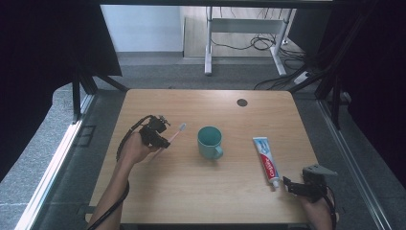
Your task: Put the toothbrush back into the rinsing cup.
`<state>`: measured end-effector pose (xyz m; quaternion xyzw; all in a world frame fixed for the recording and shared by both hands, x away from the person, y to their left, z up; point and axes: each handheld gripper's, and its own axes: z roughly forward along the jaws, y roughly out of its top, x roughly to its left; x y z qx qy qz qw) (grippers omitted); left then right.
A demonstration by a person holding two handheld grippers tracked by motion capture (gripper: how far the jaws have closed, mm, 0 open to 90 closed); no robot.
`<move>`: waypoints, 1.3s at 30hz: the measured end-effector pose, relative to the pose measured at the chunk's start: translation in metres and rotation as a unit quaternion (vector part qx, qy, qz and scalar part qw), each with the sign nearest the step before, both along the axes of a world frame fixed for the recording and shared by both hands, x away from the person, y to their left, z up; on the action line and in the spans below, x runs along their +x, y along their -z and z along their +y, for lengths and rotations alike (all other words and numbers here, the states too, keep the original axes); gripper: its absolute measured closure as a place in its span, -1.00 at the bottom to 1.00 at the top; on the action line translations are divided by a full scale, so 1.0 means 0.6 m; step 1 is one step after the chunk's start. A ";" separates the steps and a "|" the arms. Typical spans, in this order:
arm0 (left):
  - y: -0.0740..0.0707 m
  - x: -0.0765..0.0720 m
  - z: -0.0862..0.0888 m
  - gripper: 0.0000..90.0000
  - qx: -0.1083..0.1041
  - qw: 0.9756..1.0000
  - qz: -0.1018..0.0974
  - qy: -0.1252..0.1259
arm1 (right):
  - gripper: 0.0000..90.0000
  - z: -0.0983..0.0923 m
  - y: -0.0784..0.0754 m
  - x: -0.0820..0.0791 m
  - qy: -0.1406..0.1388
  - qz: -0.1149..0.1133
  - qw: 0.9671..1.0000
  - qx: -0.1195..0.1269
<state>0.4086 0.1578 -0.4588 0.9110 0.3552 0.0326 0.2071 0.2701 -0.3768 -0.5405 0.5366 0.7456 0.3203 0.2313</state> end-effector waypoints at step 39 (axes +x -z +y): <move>-0.070 -0.021 -0.036 0.76 -0.100 0.992 -0.080 0.018 | -0.72 0.000 0.000 0.000 0.000 0.000 1.000 0.000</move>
